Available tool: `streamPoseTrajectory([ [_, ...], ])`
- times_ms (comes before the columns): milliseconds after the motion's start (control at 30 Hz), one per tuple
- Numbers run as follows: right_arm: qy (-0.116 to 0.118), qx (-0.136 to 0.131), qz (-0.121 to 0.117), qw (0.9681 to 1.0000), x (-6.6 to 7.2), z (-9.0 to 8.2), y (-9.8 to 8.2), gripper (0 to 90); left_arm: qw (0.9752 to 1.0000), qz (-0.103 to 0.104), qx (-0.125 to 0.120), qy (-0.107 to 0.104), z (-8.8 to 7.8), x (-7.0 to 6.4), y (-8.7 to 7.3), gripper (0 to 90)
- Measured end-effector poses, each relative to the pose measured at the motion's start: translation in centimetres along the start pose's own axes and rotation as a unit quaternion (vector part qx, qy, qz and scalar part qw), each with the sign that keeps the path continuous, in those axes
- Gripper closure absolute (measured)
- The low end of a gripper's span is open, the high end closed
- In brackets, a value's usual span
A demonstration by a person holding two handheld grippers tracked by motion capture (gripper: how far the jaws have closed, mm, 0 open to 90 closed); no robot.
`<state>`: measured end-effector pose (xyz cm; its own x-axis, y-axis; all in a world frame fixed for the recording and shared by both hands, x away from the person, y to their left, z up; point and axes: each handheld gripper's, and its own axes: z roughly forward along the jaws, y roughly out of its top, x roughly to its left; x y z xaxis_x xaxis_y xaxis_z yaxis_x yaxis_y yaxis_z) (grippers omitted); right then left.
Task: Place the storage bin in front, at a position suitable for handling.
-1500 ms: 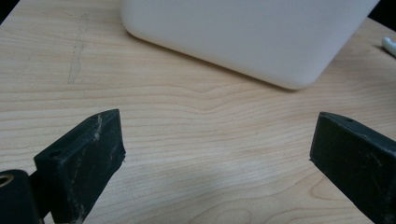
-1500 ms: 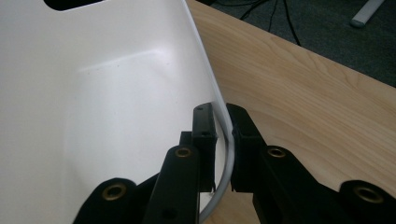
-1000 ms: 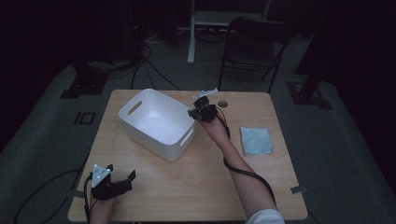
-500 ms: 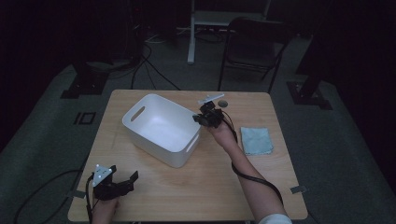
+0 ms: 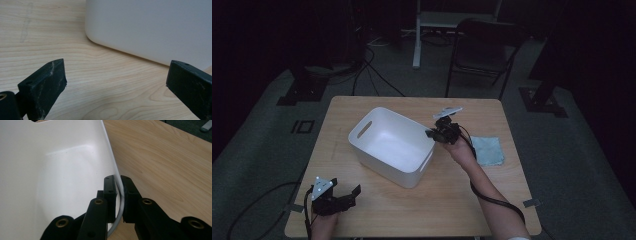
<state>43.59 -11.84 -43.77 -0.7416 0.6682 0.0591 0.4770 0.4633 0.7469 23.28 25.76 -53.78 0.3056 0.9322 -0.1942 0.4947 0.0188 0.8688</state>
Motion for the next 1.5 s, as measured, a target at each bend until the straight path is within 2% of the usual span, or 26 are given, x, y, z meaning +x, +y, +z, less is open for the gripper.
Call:
streamPoseTrajectory([
  [267, 0.006, 0.001, -0.007, 1.0, 0.0, -1.4, -1.3, 83.8, 0.9999, 0.015, 0.0, 0.004, 0.0, -0.3, 0.1, 2.1],
  [500, 0.011, 0.0, -0.011, 0.9999, 0.1, -2.6, -2.4, 83.8, 1.0, 0.008, 0.002, 0.002, 0.0, -0.2, 0.1, 2.1],
  [767, 0.017, 0.001, -0.012, 0.9998, 0.3, -4.2, -3.9, 83.7, 0.9998, 0.013, 0.008, -0.012, 0.0, -0.5, 0.1, 2.1],
  [1033, 0.022, -0.001, -0.011, 0.9997, 0.5, -5.9, -5.6, 83.7, 0.9998, 0.015, 0.01, -0.013, 0.1, -0.8, 0.1, 2.2],
  [1200, 0.026, -0.003, -0.014, 0.9996, 0.8, -6.9, -6.6, 83.7, 0.9994, 0.023, 0.014, -0.022, 0.0, -1.2, 0.3, 2.2],
  [1367, 0.033, -0.003, -0.013, 0.9994, 1.0, -7.8, -7.5, 83.6, 0.9986, 0.036, 0.006, -0.039, -0.7, -1.8, 0.9, 2.2],
  [1500, 0.034, -0.001, -0.017, 0.9993, 1.2, -8.4, -8.0, 83.6, 0.9978, 0.034, 0.001, -0.057, -1.3, -2.2, 1.7, 2.3],
])
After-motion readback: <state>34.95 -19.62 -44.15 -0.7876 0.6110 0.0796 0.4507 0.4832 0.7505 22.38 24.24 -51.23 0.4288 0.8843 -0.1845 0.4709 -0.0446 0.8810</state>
